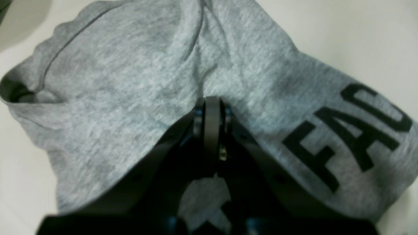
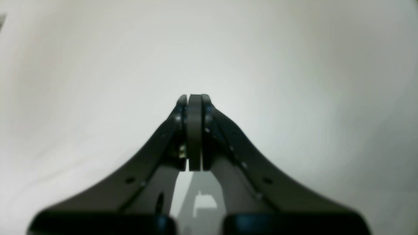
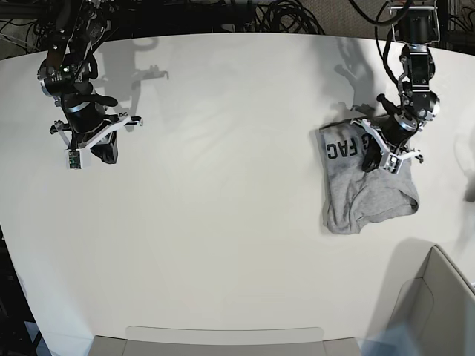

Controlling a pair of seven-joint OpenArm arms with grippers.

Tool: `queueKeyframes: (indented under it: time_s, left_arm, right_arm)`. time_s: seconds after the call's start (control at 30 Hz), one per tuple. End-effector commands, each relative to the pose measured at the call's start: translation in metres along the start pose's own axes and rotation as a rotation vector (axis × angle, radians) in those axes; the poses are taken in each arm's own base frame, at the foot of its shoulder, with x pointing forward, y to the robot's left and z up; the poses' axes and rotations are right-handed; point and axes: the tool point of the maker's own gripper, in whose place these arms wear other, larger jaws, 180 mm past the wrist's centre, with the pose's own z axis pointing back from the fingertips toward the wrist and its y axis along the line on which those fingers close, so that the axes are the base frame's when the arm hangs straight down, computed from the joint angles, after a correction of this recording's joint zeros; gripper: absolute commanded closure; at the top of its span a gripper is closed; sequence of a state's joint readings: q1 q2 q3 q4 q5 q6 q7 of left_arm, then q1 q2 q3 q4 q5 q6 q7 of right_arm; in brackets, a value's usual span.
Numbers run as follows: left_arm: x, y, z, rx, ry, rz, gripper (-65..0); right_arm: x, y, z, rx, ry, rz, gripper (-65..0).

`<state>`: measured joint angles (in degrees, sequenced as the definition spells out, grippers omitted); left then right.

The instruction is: Fold the T-shirt properly

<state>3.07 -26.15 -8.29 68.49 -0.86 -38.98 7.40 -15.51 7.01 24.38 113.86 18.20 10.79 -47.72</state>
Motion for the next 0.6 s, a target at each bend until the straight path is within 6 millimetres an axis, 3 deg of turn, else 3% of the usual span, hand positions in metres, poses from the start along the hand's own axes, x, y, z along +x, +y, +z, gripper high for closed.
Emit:
queueKeyframes:
  time_s: [0.0, 0.17, 0.3, 0.43, 0.57]
  left_arm:
    - [0.014, 0.018, 0.007, 0.046, -0.026, -0.03, 0.0]
    - [0.084, 0.035, 0.028, 0.121, -0.193, -0.111, 0.0]
    - [0.118, 0.024, 0.06, 0.205, -0.336, -0.059, 0.0]
    - [0.129, 0.015, 0.102, 0.335, -0.447, 0.066, 0.0]
    - [0.116, 0.007, 0.128, 0.407, -0.447, 0.146, 0.0]
  right_arm:
    - [0.019, 0.0, 0.003, 0.004, -0.063, 0.021, 0.0]
    - [0.027, 0.013, 0.01, 0.082, -0.081, 0.171, 0.0]
    - [0.02, 0.019, 0.016, 0.117, -0.071, 0.228, 0.0]
    - [0.003, 0.024, 0.024, 0.137, -0.058, 0.223, 0.0]
    - [-0.016, 0.042, 0.037, 0.196, -0.098, 0.192, 0.0]
